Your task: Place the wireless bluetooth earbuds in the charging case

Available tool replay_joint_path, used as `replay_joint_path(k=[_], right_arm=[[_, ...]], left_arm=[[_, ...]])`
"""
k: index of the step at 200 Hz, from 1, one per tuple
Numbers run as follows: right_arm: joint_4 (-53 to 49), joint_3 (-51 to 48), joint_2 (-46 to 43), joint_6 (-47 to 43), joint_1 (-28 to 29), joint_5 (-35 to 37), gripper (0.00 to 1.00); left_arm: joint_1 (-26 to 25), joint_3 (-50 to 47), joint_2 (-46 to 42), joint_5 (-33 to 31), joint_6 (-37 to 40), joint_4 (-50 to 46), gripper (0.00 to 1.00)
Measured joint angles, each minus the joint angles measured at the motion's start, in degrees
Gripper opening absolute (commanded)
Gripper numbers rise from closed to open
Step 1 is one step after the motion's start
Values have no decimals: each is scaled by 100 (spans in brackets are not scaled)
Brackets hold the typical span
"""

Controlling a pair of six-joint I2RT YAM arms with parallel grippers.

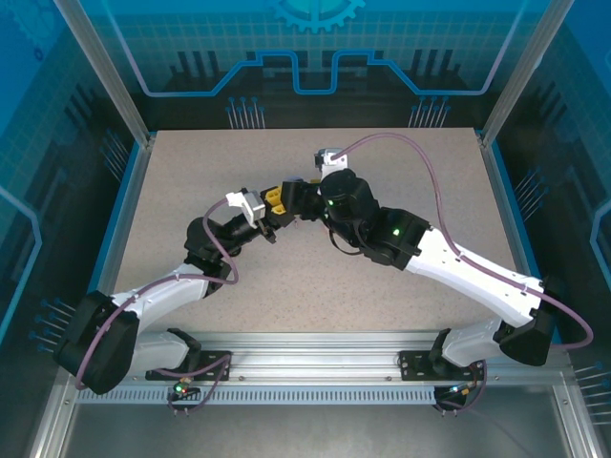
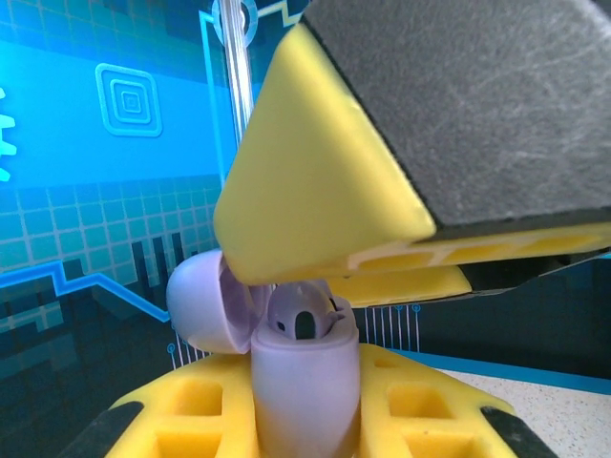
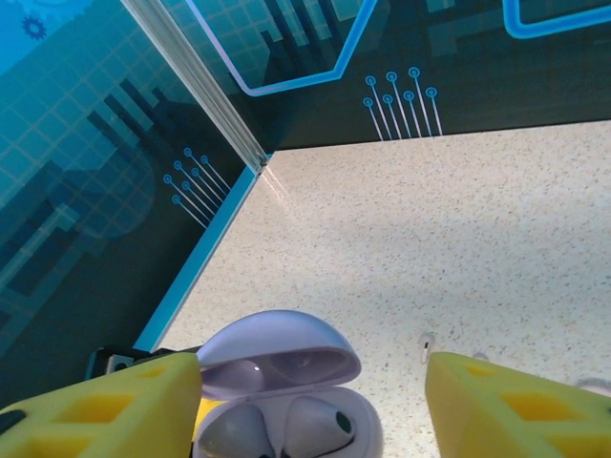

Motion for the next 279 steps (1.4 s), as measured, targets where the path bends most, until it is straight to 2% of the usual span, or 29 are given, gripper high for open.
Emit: replay_joint_path(k=[37, 94, 151, 279], right_arm=[[-31, 37, -57, 37, -42, -22, 79], [-39, 87, -463, -31, -66, -24, 87], [-616, 704, -337, -70, -437, -249, 88], [-2312, 2406, 914, -72, -1467, -1600, 88]], left_arm=[[0, 0, 0, 2, 0, 26, 0], [-4, 0, 0, 4, 0, 63, 0], [-46, 0, 0, 24, 0, 66, 0], [-98, -240, -186, 90, 7, -28, 0]])
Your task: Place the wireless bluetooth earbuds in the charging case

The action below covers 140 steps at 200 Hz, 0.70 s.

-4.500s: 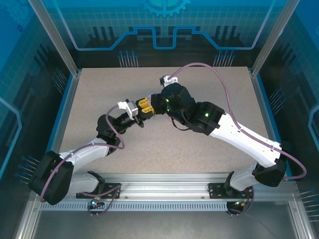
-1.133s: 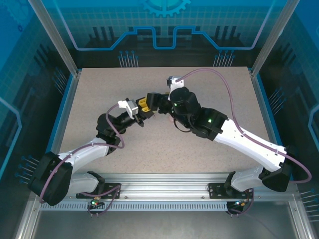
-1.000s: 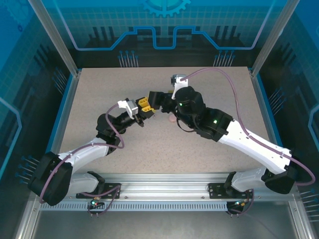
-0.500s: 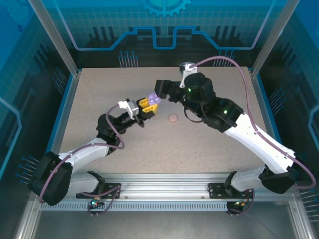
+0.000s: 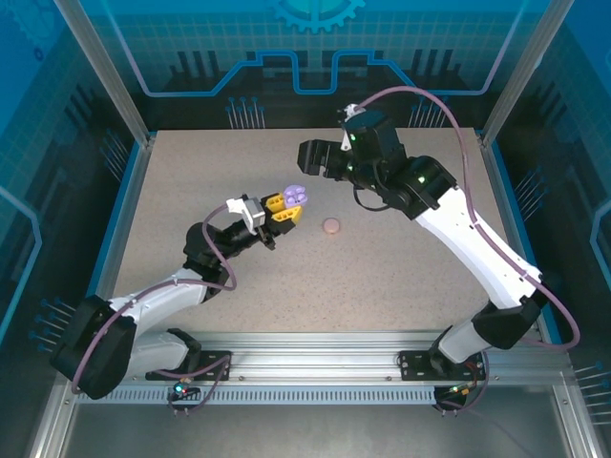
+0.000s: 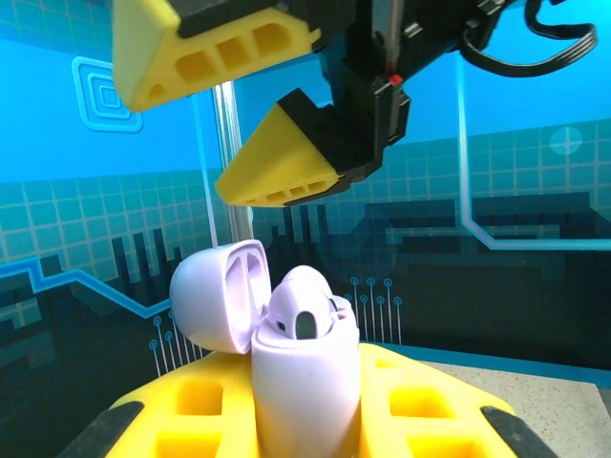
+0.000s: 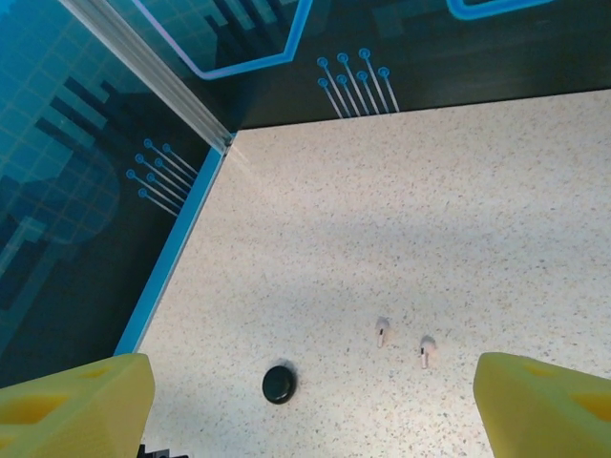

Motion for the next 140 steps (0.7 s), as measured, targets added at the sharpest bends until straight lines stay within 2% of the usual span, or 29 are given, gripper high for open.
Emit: replay_joint_path(k=[35, 61, 78, 117, 140], right_arm=[[-407, 544, 492, -44, -96, -310, 84], [-640, 831, 785, -87, -149, -516, 78], [-741, 951, 944, -120, -160, -643, 70], [-914, 1211, 1300, -195, -173, -920, 38], [-1005, 1213, 1390, -177, -170, -1054, 29]], left_arm=[[-92, -15, -15, 44, 57, -151, 0], [-149, -50, -105, 63, 166, -315, 0], [-168, -61, -188, 81, 236, -446, 0], [-201, -87, -319, 85, 415, -695, 0], [-201, -87, -319, 85, 452, -754, 0]])
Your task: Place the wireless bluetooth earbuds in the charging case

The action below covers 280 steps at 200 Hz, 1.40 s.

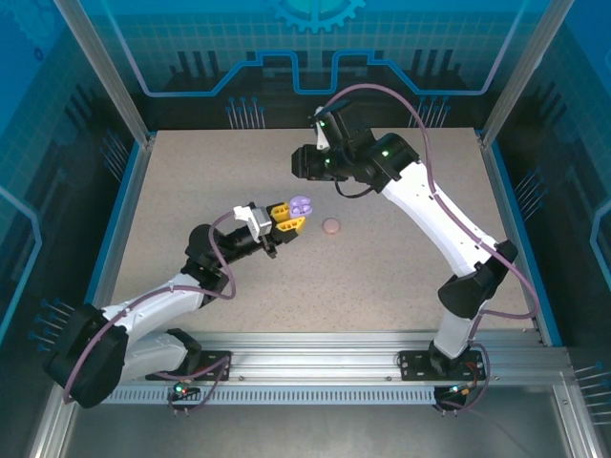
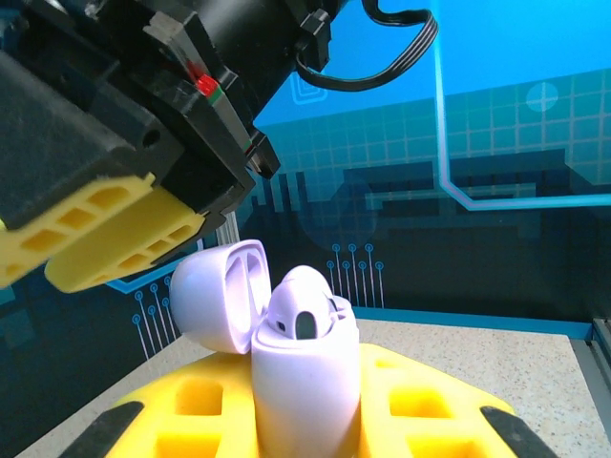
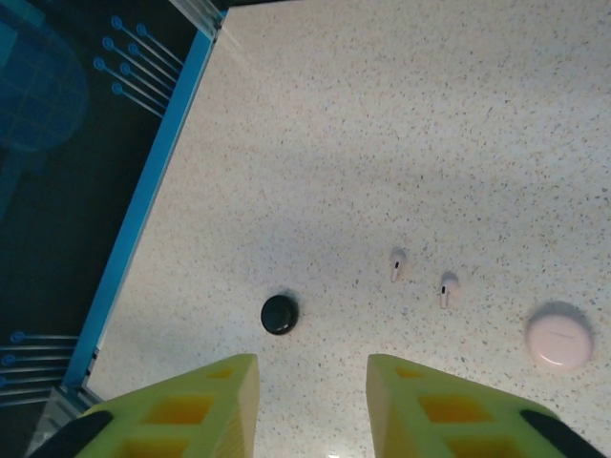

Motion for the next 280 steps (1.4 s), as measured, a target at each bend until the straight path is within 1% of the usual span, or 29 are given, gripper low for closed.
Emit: replay_joint_path(k=[32, 84, 141, 179, 210, 228, 251, 267, 280], right_arm=[[-7, -35, -7, -17, 17, -79, 27], [-13, -514, -146, -72, 221, -79, 23], [4, -787, -538, -98, 428, 68, 21], [39, -1040, -831, -101, 614, 101, 21], [50, -1202, -1023, -76, 610, 267, 28], [72, -1285, -1185, -4, 590, 428, 38], [181, -1532, -1534, 85, 476, 601, 48], [332, -1827, -1856, 195, 341, 754, 57], [474, -2186, -2142, 269, 247, 852, 61]], left_arm=[[0, 0, 11, -7, 2, 13, 0], [0, 0, 181, -20, -2, 131, 0], [-17, 0, 249, -59, -4, 249, 0], [-33, 0, 256, -153, -4, 297, 0], [-37, 0, 278, -160, -28, 334, 0], [-37, -4, 278, -214, -120, 350, 0], [-37, -90, 278, -317, -295, 420, 0], [-37, -214, 275, -428, -507, 448, 0], [-37, -352, 275, -553, -721, 459, 0]])
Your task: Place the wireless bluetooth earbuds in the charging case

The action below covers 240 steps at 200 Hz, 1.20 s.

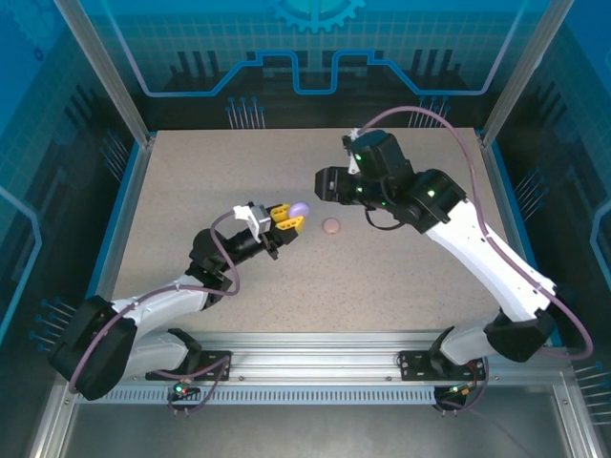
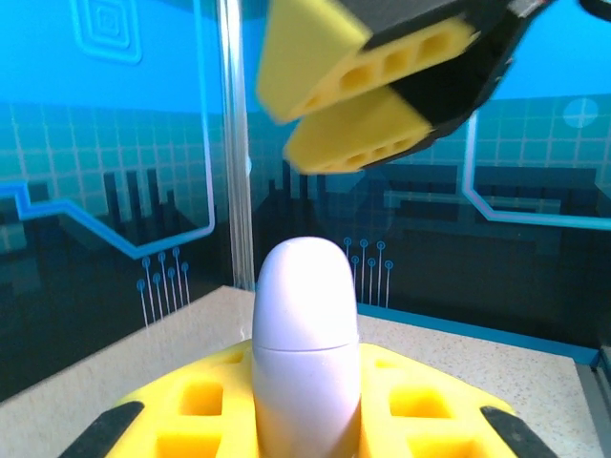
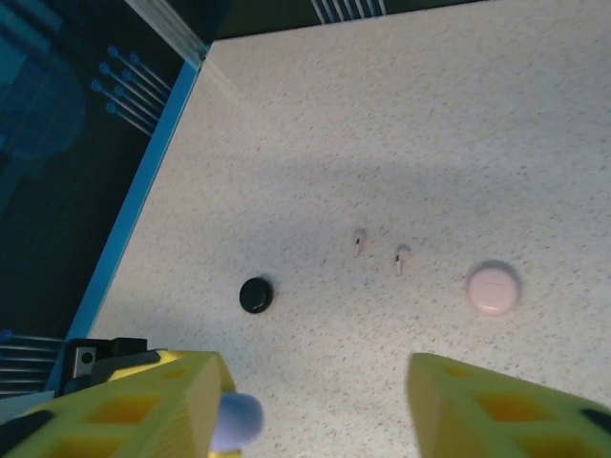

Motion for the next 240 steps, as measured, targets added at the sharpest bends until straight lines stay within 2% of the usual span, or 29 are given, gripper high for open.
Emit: replay_joint_path(k=[30, 77, 113, 139, 168, 197, 240], right_arm=[[284, -922, -487, 157, -116, 153, 67], [638, -2186, -697, 411, -127, 402, 69], [909, -2973, -833, 684, -127, 542, 69], [1073, -3327, -835, 852, -127, 562, 70], [1220, -3552, -835, 997, -127, 581, 70], [1335, -3633, -835, 1097, -120, 590, 70], [1456, -3753, -839, 1209, -98, 647, 70]], left_arm=[[0, -275, -13, -278, -525, -68, 0], [0, -592, -170, -619, -1425, -492, 0], [0, -708, -557, -857, -2138, -1458, 0], [0, -577, -750, -874, -2450, -2555, 0], [0, -549, -748, -868, -2688, -3289, 0], [0, -542, -535, -826, -2911, -3578, 0], [0, -378, 282, -595, -3191, -3783, 0]])
